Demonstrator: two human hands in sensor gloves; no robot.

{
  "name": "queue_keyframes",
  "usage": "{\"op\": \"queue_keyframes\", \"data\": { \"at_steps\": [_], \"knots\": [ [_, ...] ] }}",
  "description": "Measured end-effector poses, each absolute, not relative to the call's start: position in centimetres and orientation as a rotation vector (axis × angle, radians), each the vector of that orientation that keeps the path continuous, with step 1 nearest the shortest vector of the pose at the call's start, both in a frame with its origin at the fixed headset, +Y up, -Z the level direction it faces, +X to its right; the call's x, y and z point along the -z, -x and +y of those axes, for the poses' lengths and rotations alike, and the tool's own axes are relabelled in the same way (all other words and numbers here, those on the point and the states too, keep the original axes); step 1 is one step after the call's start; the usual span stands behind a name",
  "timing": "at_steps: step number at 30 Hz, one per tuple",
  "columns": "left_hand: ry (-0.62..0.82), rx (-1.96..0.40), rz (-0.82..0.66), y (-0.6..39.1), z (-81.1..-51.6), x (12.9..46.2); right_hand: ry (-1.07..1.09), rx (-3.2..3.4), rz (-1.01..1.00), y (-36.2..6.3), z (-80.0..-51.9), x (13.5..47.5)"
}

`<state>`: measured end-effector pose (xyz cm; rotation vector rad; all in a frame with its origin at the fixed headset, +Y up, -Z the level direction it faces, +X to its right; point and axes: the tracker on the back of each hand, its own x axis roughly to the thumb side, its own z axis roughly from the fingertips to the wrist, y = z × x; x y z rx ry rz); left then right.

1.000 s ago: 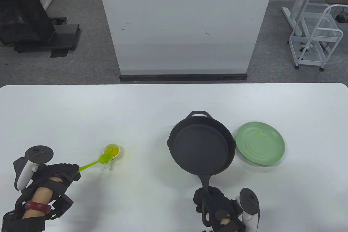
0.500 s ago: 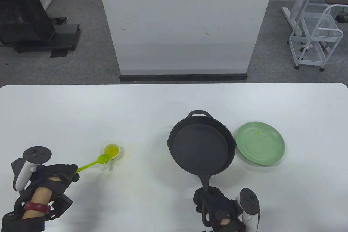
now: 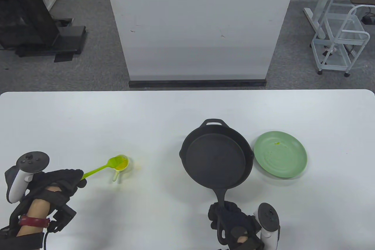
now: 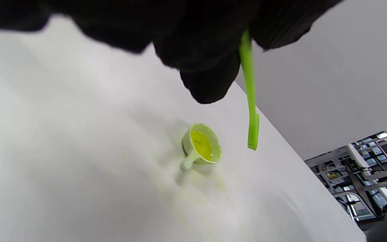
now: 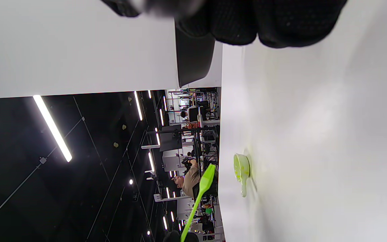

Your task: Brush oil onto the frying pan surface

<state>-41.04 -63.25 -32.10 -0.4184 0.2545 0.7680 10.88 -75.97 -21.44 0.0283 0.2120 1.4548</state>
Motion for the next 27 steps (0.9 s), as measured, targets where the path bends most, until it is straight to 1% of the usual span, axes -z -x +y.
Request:
{"op": "queue_keyframes", "data": {
  "at_steps": [7,11,14,22,27],
  "knots": [
    [0.416,-0.829,0.105,36.2,-60.2,33.3,-0.028,-1.457,0.211,-10.9,-76.0,21.4],
    [0.423,-0.765,0.031,32.8,-58.8,33.8,-0.026,-1.454,0.212,-10.9,-76.0,21.4],
    [0.418,-0.767,-0.039,29.8,-57.6,34.2,-0.027,-1.456,0.214,-10.8,-76.0,21.4],
    [0.444,-0.736,-0.151,22.7,-56.7,35.1,-0.035,-1.461,0.213,-10.8,-75.9,21.4],
    [0.481,-0.696,-0.197,18.5,-57.0,35.9,-0.044,-1.467,0.213,-10.7,-75.9,21.4]
  ]
}}
